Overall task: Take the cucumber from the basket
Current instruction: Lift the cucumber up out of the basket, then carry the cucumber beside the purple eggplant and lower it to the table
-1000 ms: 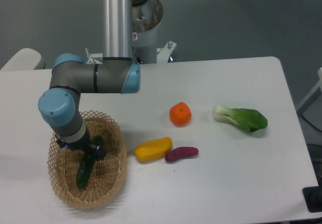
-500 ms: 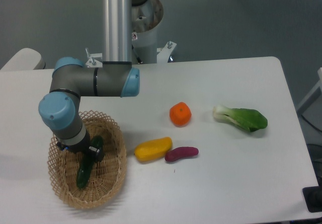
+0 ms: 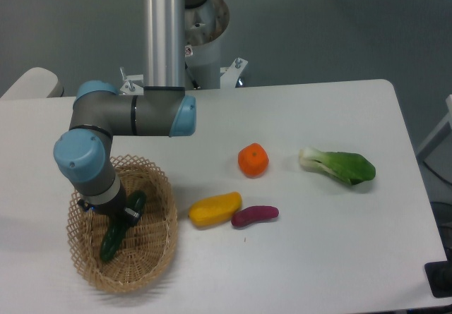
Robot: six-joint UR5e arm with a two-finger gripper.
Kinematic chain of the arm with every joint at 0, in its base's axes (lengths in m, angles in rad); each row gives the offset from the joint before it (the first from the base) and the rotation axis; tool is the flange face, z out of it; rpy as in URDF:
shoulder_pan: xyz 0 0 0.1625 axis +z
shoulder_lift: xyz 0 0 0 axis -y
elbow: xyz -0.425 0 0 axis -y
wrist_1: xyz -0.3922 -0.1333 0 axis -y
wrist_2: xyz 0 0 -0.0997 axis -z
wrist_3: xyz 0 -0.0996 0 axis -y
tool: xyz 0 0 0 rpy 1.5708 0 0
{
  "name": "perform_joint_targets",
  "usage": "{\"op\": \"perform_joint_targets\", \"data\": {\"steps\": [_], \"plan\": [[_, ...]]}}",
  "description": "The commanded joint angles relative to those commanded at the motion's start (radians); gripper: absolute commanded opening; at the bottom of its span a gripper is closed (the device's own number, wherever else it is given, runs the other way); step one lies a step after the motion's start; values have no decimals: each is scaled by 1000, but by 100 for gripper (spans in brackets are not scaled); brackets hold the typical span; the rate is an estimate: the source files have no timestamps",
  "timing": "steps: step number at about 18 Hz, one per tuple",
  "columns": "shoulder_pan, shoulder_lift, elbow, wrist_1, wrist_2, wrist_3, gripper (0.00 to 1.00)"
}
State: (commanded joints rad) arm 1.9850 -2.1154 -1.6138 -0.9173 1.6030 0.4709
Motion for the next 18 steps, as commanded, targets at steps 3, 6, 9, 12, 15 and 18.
{"op": "perform_joint_targets", "data": {"steps": [3,6,9,12,15,18], "plan": [[3,11,24,-6,0,8,30],[8,32,58,-21,0,47,29],[38,80,77,-29,0,135,29],[86,124,95,-61,-3,251,29],[158,147,126,-100,-8,386,29],[242,164,140,-133,-9,546,29]]}}
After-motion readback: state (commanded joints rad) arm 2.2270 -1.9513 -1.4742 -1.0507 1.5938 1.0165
